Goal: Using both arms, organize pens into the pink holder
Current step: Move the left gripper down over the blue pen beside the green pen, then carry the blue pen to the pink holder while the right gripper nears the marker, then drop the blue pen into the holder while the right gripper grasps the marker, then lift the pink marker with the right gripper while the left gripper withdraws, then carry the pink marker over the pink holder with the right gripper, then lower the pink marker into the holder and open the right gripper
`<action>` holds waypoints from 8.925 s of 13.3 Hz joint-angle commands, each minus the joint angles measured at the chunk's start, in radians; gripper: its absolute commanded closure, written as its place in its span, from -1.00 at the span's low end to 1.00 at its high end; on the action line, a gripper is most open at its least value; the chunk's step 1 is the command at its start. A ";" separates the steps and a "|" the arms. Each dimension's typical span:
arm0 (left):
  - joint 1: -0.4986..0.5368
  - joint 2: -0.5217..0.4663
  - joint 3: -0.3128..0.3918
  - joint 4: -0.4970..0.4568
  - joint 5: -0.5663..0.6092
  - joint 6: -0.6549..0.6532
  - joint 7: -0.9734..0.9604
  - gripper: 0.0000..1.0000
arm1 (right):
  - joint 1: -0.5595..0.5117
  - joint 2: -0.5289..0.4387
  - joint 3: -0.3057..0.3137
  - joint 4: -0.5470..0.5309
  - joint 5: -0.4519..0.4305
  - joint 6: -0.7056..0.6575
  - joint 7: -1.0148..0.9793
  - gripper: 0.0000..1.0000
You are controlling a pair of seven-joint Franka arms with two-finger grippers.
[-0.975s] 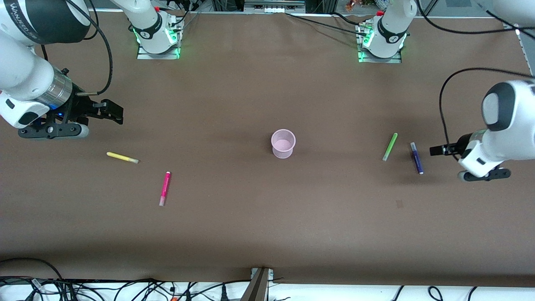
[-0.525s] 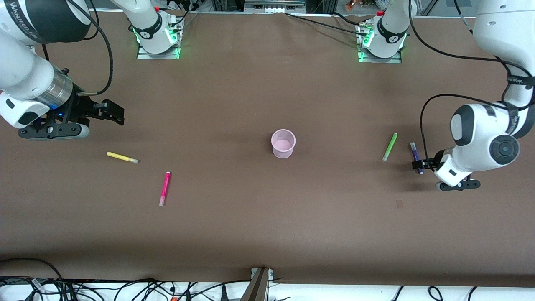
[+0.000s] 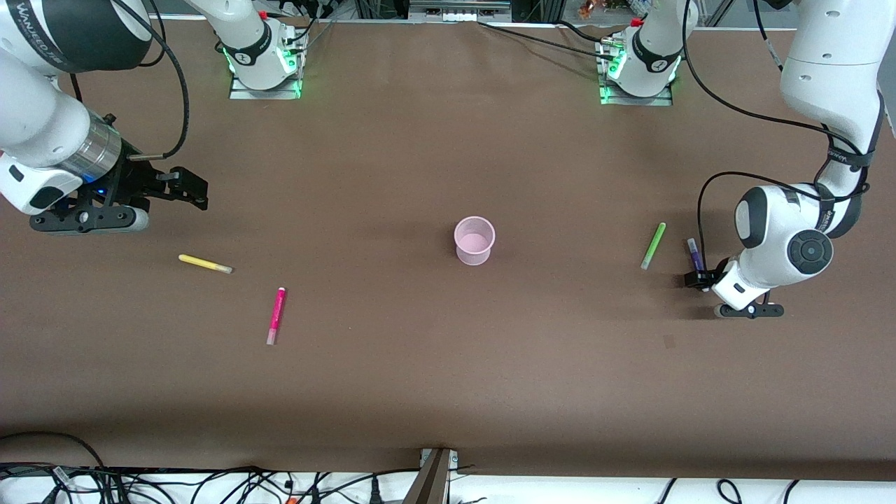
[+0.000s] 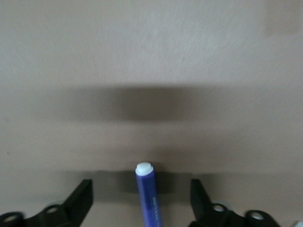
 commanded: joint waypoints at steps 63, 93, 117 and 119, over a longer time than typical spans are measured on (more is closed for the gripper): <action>0.193 -0.095 -0.835 0.506 -0.054 -0.869 0.244 -1.00 | 0.036 0.561 0.006 -0.011 0.118 0.405 0.168 1.00; -0.120 -0.616 0.020 0.264 -0.063 -0.701 -0.001 -1.00 | 0.506 0.601 0.036 0.117 1.257 0.459 1.130 1.00; -0.115 -0.597 -0.002 0.274 -0.061 -0.704 -0.004 -1.00 | 0.471 0.393 -0.223 0.132 0.664 0.290 0.608 -0.99; -0.115 -0.599 -0.002 0.274 -0.061 -0.719 -0.004 -1.00 | 0.471 0.307 -0.309 0.125 0.605 0.140 0.489 -1.00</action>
